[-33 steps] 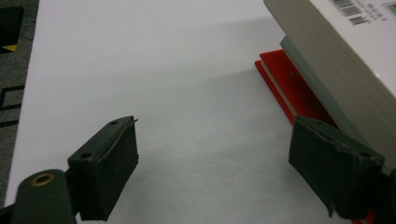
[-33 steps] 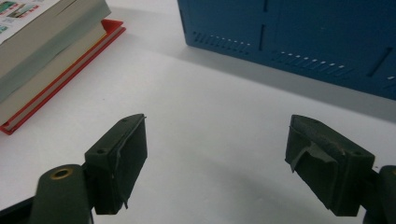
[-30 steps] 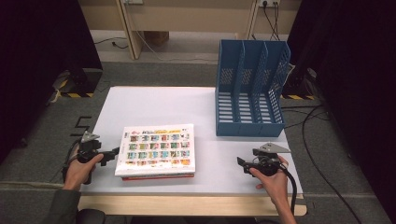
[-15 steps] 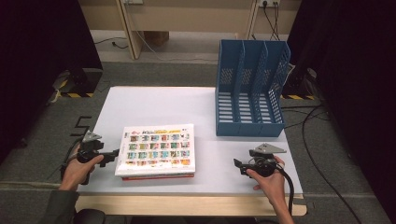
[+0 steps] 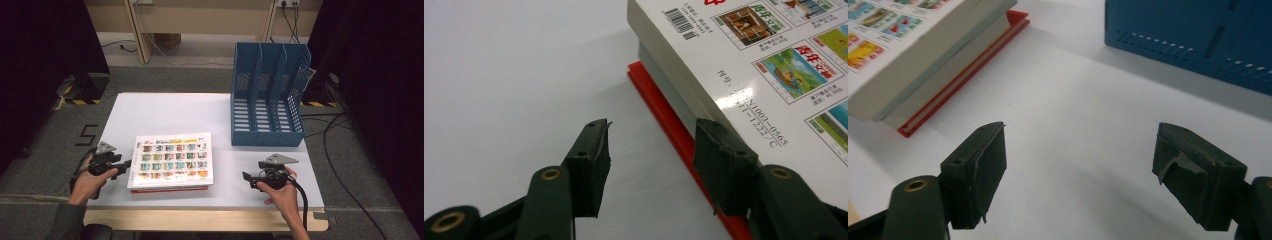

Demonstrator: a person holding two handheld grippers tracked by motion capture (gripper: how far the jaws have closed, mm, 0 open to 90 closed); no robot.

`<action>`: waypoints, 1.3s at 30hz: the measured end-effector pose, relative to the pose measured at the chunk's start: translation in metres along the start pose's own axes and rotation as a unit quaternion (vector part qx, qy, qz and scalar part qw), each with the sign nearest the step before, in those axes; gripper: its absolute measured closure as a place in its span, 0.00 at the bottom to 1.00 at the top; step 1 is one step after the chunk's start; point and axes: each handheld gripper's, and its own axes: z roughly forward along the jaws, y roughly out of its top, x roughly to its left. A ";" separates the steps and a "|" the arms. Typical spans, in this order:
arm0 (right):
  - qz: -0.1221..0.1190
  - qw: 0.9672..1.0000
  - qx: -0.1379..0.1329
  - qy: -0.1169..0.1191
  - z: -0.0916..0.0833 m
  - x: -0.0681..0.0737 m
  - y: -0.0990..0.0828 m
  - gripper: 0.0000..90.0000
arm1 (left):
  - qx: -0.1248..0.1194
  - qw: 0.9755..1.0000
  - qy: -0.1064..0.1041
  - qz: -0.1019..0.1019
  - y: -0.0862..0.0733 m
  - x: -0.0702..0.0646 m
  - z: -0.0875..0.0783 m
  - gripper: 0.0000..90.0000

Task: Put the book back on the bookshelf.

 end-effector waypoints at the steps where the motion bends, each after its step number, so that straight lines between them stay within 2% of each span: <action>1: 0.000 1.000 -0.001 0.005 0.001 0.001 0.001 0.25 | -0.001 1.000 0.006 0.009 0.001 -0.002 -0.001 0.55; 4: 0.010 1.000 -0.008 0.027 0.005 0.006 0.004 0.25 | -0.006 1.000 0.007 0.003 0.003 -0.003 -0.003 0.51; 7: 0.007 0.999 -0.009 0.035 0.009 0.011 0.009 0.25 | -0.006 1.000 0.010 0.004 0.003 -0.005 -0.003 0.55; 8: 0.007 0.999 -0.009 0.038 0.010 0.013 0.010 0.25 | -0.004 1.000 0.014 0.013 0.005 -0.009 -0.004 0.56; 9: 0.007 0.999 -0.009 0.038 0.010 0.013 0.010 0.25 | -0.004 1.000 0.014 0.013 0.005 -0.009 -0.004 0.57; 10: 0.009 0.999 -0.010 0.049 0.013 0.016 0.014 0.25 | -0.003 1.000 0.016 0.019 0.006 -0.010 -0.005 0.56; 11: 0.009 0.999 -0.010 0.049 0.013 0.016 0.014 0.25 | 0.000 1.000 0.015 0.024 0.007 -0.011 -0.006 0.56; 13: 0.017 0.998 -0.016 0.065 0.017 0.020 0.020 0.25 | 0.001 1.000 0.007 0.019 0.008 -0.012 -0.006 0.54; 15: 0.014 0.998 -0.014 0.067 0.021 0.023 0.023 0.25 | -0.001 1.000 0.001 0.021 0.008 -0.015 -0.005 0.53; 17: 0.012 0.998 -0.013 0.068 0.022 0.024 0.025 0.25 | 0.003 0.999 -0.003 0.032 0.009 -0.019 -0.004 0.53; 18: 0.010 0.997 -0.012 0.071 0.026 0.026 0.029 0.25 | 0.005 0.999 0.001 0.037 0.010 -0.021 -0.003 0.43; 19: 0.010 0.997 -0.013 0.072 0.027 0.027 0.030 0.25 | 0.006 0.999 0.004 0.041 0.011 -0.021 -0.002 0.39; 21: 0.013 0.997 -0.013 0.076 0.029 0.028 0.032 0.25 | 0.005 0.999 0.001 0.036 0.010 -0.020 -0.001 0.35; 23: 0.020 0.995 -0.011 0.093 0.035 0.031 0.036 0.25 | 0.002 1.000 0.002 0.028 0.009 -0.017 0.000 0.28; 28: 0.023 0.994 -0.005 0.107 0.047 0.036 0.042 0.24 | -0.005 1.000 -0.004 0.004 0.007 -0.009 0.005 0.16; 31: 0.031 0.993 -0.001 0.114 0.053 0.037 0.045 0.24 | -0.011 1.000 -0.006 -0.007 0.006 -0.006 0.006 0.16; 37: 0.035 0.992 0.011 0.123 0.062 0.038 0.048 0.23 | -0.011 1.000 -0.012 -0.006 0.006 -0.007 0.006 0.17; 38: 0.042 0.990 0.016 0.132 0.066 0.038 0.048 0.22 | -0.010 1.000 -0.012 -0.004 0.006 -0.007 0.006 0.17; 39: 0.042 0.990 0.016 0.132 0.066 0.038 0.048 0.22 | -0.010 1.000 -0.012 -0.004 0.006 -0.007 0.006 0.17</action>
